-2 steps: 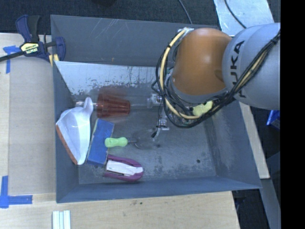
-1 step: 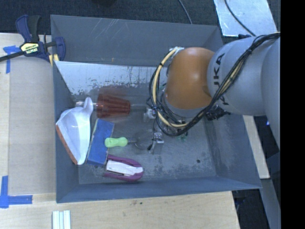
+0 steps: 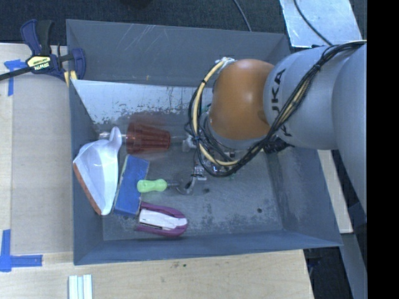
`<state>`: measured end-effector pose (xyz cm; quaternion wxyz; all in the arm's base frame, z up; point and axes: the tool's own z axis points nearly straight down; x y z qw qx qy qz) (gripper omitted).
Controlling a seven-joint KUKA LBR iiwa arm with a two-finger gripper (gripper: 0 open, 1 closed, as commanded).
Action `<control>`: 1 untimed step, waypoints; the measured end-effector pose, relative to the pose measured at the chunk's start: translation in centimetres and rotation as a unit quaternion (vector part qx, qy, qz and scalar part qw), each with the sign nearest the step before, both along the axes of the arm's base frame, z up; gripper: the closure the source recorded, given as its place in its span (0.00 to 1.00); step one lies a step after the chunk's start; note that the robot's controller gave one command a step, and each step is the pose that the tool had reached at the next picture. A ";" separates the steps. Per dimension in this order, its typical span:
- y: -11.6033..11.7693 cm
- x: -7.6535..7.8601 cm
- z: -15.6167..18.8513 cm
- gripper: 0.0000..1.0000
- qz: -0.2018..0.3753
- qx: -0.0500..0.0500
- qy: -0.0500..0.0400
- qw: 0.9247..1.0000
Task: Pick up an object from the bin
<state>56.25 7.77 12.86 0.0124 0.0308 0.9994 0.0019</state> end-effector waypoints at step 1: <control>-0.9 -0.7 -3.7 0.00 -0.166 0.000 0.014 0.986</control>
Offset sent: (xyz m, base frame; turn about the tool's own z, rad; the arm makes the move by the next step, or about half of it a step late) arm -0.0125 -0.0171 -0.0507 0.3115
